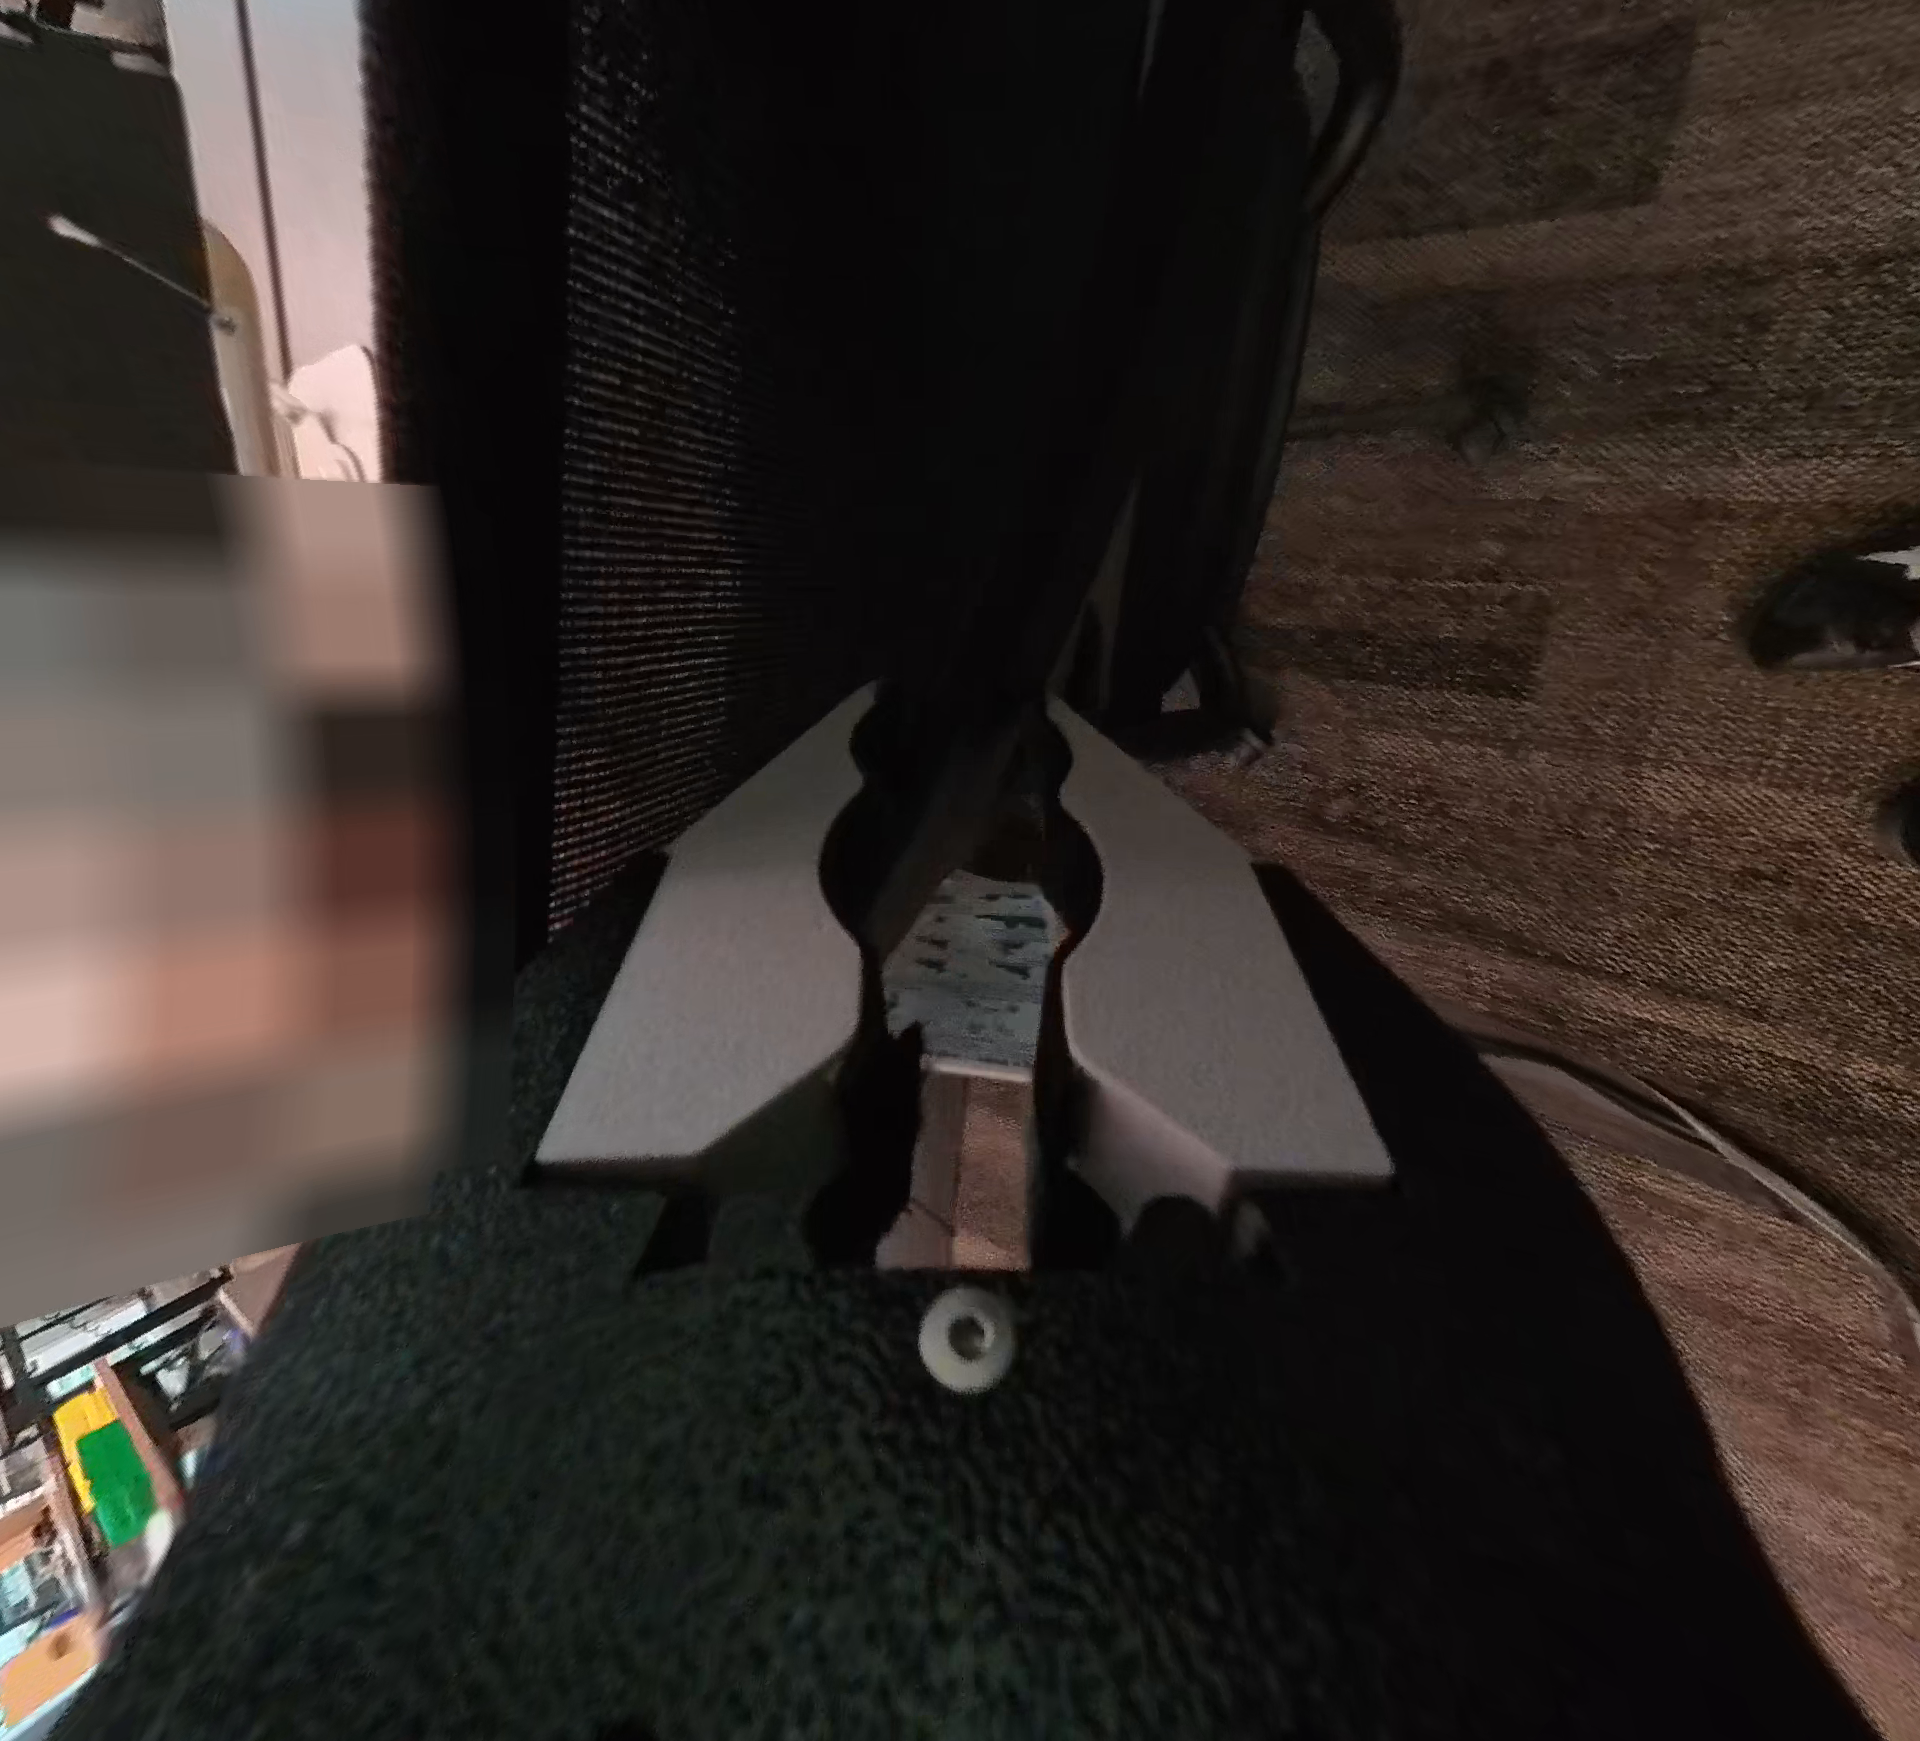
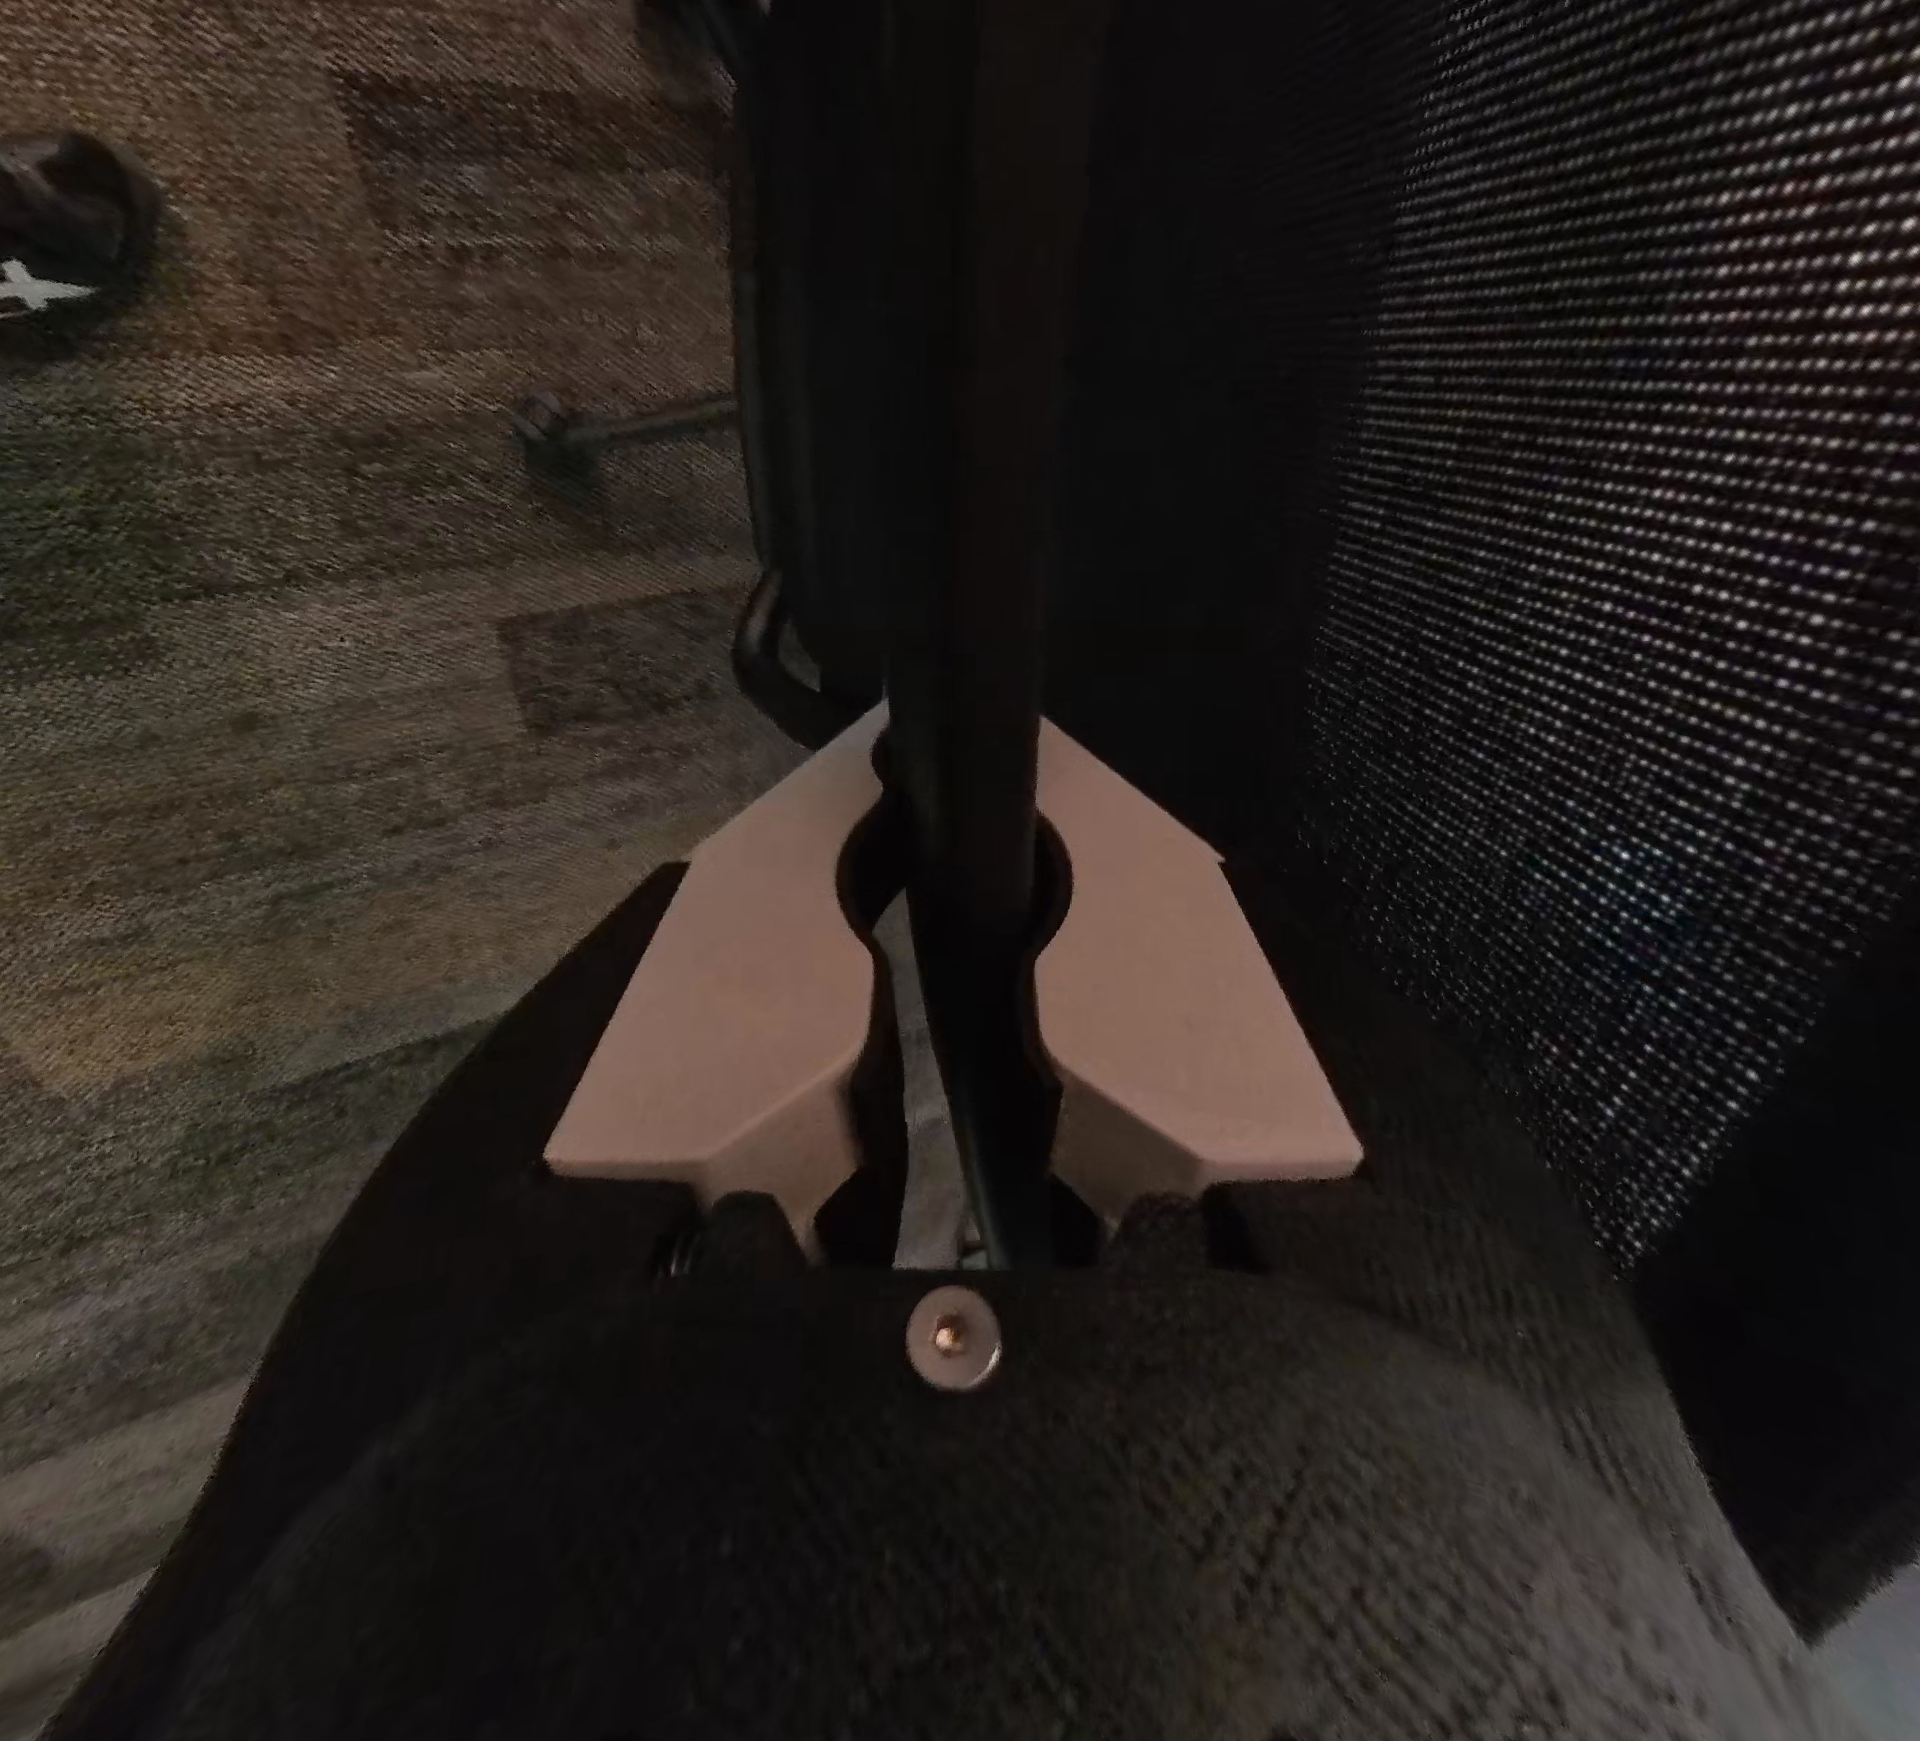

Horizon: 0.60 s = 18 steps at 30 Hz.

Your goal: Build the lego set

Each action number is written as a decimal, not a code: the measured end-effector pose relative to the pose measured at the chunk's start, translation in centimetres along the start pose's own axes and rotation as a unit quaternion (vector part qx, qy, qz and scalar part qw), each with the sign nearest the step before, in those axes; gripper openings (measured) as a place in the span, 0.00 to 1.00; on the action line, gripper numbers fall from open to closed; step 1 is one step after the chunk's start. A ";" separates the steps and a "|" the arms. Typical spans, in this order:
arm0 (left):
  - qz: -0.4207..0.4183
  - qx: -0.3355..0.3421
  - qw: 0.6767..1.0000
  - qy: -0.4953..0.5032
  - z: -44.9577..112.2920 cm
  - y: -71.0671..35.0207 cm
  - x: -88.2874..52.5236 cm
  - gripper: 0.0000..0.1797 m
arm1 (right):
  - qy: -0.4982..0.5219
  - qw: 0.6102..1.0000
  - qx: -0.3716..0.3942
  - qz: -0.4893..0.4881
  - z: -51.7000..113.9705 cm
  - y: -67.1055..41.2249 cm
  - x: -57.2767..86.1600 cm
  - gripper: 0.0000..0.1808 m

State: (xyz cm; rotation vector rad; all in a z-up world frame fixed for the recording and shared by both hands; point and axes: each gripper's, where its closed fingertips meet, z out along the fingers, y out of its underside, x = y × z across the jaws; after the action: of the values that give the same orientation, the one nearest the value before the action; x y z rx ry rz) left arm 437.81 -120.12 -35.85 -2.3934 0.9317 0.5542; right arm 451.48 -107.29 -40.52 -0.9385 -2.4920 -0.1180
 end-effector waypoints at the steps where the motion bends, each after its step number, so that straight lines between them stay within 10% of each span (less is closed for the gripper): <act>1: -0.002 -0.005 1.000 -0.005 0.7 -0.5 -0.7 0.13 | 0.001 1.000 -0.006 0.005 0.3 0.7 0.6 0.08; 18: -0.014 -0.007 0.997 -0.078 11.3 -9.7 -11.1 0.16 | 0.006 0.993 -0.101 0.056 4.6 13.2 10.7 0.08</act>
State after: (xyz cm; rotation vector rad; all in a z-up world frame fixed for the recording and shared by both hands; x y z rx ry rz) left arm 435.00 -101.79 -35.84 -2.3326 0.8292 0.7273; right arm 451.11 -89.75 -40.81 -1.1539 -2.4430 -0.3425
